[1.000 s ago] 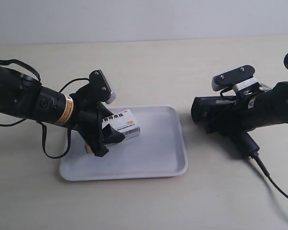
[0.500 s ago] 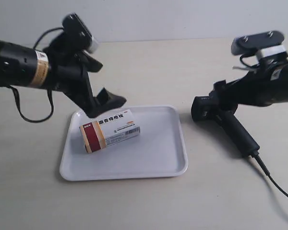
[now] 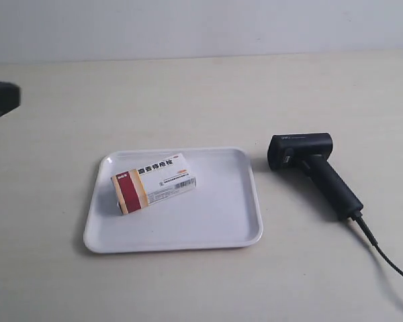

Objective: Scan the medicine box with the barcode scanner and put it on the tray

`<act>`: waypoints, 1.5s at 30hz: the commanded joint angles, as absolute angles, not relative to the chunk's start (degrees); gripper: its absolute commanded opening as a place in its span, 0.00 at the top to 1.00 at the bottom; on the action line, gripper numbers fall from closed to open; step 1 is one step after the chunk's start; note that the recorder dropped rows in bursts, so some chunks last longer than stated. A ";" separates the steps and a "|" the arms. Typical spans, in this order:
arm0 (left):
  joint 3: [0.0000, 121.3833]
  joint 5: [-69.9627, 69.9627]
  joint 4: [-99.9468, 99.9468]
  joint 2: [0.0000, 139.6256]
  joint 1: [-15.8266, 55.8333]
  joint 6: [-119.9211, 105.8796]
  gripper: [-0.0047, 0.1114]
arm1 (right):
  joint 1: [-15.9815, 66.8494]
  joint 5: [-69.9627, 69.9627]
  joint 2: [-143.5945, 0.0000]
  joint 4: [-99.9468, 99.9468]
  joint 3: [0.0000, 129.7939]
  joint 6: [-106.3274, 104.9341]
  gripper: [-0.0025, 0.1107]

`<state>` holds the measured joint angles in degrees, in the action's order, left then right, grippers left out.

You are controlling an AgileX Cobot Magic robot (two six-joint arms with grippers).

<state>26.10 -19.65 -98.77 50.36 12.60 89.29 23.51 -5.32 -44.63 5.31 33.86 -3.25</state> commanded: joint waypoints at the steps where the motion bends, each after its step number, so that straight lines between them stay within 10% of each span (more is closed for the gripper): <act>1: 15.23 -10.08 -90.99 36.30 10.26 90.71 0.94 | 23.26 -6.38 -40.50 5.73 31.03 -2.38 0.97; 20: 2.56 -6.32 -86.82 7.48 10.28 85.53 0.94 | 23.26 -8.14 -37.98 5.56 30.98 -2.28 0.97; 29: 2.78 0.00 1.36 3.97 10.28 -6.44 0.94 | 23.26 -8.14 -37.99 5.66 30.98 -2.39 0.97; 45: 0.00 13.35 -5.36 0.00 -1.26 5.00 0.94 | 23.26 -8.54 -37.99 5.53 30.98 -2.39 0.97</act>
<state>0.18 12.21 -4.02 0.38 -1.11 4.13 23.51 -8.85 -38.08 5.44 31.13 -2.33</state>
